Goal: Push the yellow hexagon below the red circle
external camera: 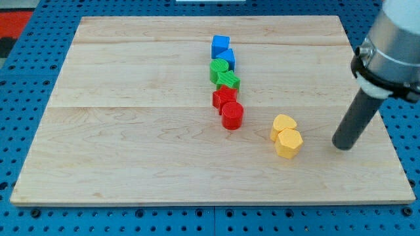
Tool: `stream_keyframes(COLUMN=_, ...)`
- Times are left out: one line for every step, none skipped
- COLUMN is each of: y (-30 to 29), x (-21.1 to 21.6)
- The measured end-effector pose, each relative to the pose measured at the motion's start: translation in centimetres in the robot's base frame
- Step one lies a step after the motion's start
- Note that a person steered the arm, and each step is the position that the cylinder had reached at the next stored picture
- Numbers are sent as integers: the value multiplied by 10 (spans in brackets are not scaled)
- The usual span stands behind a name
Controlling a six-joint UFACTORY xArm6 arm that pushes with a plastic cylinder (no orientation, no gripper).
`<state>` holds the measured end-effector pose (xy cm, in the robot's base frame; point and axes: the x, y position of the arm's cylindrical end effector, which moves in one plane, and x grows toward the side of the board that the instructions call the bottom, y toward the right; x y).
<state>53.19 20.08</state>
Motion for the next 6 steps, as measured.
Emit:
stream_keyframes(y=-8, x=0)
stream_keyframes(y=-8, x=-8)
stream_keyframes(y=-12, x=-18)
stream_keyframes(y=-25, x=-15)
stream_keyframes(y=-45, x=-6)
stream_keyframes(y=-68, x=0)
